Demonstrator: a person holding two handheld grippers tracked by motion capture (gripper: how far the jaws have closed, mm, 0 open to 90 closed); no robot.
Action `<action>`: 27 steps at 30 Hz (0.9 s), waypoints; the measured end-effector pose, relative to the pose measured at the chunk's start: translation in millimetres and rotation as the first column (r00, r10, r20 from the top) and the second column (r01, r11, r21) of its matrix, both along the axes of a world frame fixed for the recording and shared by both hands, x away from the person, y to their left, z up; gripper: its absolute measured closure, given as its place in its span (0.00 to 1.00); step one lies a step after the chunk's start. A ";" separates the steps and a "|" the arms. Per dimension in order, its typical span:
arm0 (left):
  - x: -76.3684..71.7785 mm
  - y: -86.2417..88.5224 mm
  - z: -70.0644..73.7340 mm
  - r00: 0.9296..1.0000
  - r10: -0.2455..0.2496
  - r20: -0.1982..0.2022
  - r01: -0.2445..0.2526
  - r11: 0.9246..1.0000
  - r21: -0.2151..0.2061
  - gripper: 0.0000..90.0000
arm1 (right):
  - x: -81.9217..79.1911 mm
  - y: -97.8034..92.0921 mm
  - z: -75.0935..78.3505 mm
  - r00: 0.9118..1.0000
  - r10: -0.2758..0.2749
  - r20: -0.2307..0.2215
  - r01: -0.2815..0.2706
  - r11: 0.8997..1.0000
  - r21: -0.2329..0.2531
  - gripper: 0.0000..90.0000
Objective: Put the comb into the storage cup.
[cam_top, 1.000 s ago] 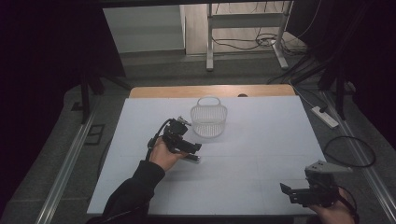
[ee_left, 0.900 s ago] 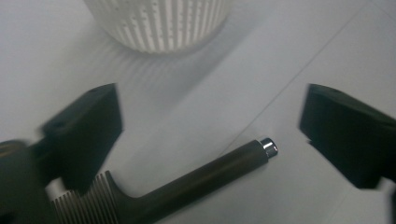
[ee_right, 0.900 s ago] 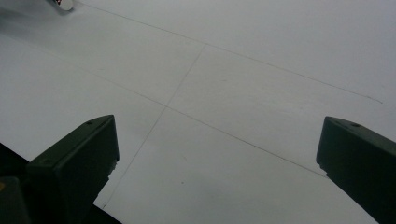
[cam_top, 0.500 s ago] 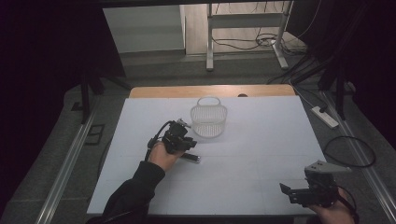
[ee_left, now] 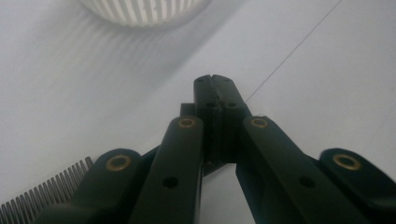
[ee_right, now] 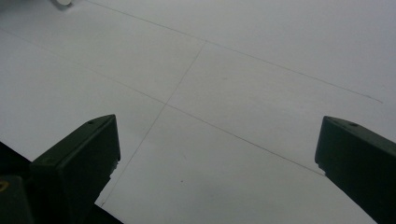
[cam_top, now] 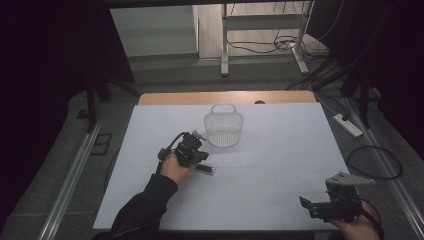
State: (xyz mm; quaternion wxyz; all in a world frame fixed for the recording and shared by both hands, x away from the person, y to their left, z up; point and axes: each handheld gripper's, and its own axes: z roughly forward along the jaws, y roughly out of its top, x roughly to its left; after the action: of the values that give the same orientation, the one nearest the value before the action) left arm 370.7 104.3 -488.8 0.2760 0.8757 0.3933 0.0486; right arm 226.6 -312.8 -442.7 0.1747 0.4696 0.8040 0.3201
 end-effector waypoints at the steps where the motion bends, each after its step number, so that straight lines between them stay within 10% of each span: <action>1: 0.0 -0.1 -1.4 1.000 0.001 0.000 -0.001 1.000 0.006 0.99 | 0.0 0.1 0.0 1.000 0.000 0.000 0.000 1.000 0.000 0.01; 27: -4.9 -3.5 -26.9 0.997 0.010 -0.078 -0.007 0.999 0.039 0.99 | -0.4 1.3 -0.2 1.000 0.007 0.000 -0.007 1.000 -0.014 0.01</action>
State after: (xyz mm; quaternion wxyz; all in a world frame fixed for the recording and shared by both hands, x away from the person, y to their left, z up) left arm 365.9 100.8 -515.7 0.2433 0.8803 0.4067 0.0230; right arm 226.2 -311.4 -443.0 0.1769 0.4657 0.8078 0.3152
